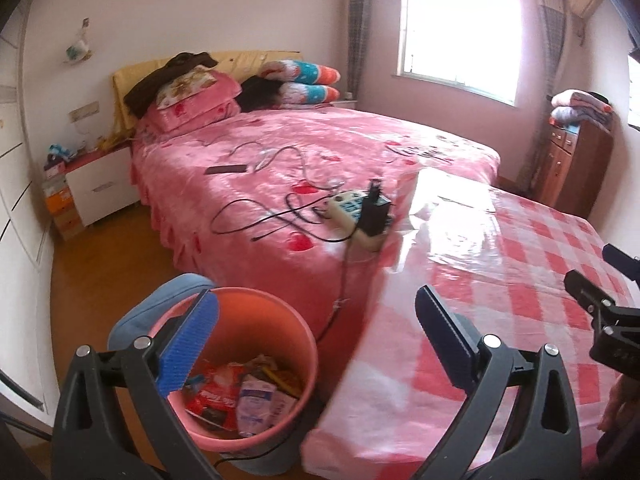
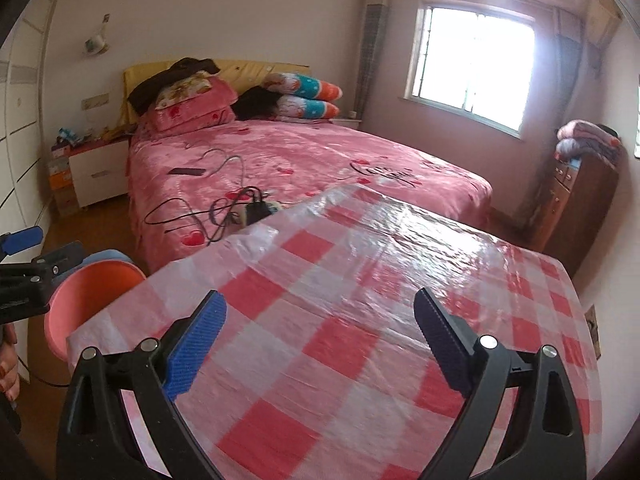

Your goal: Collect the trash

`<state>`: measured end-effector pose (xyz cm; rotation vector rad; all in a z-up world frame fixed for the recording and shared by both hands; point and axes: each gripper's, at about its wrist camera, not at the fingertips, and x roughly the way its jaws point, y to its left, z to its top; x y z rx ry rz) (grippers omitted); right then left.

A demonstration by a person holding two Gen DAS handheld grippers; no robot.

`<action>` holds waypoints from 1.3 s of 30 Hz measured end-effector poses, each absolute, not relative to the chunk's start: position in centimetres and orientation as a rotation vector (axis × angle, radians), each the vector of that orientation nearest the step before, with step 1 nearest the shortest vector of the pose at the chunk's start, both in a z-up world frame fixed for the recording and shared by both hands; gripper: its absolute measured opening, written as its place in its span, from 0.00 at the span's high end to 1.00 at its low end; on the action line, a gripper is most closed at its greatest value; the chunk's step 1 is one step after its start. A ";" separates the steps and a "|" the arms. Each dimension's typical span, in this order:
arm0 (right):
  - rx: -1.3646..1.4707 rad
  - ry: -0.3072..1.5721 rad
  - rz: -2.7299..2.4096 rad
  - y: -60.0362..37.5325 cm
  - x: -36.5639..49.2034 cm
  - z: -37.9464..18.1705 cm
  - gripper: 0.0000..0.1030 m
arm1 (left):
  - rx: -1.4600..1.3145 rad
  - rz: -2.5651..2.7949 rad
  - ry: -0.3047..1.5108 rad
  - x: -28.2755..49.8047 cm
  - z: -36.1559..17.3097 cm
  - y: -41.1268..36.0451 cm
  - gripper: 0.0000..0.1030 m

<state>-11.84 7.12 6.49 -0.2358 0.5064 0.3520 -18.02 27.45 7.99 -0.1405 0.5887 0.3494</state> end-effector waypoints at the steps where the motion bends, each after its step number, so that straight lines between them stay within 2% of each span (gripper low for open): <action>1: -0.219 0.509 0.343 6.3 -11.8 6.5 0.09 | -0.135 0.340 0.585 -17.8 8.2 26.8 0.04; 15: -0.125 0.505 0.221 -1.0 -11.4 6.3 0.09 | -0.109 0.237 0.547 -15.9 10.1 19.7 0.04; 39: -0.011 0.476 0.037 -11.1 -10.6 6.0 0.09 | -0.051 0.055 0.549 -10.3 9.8 7.8 0.04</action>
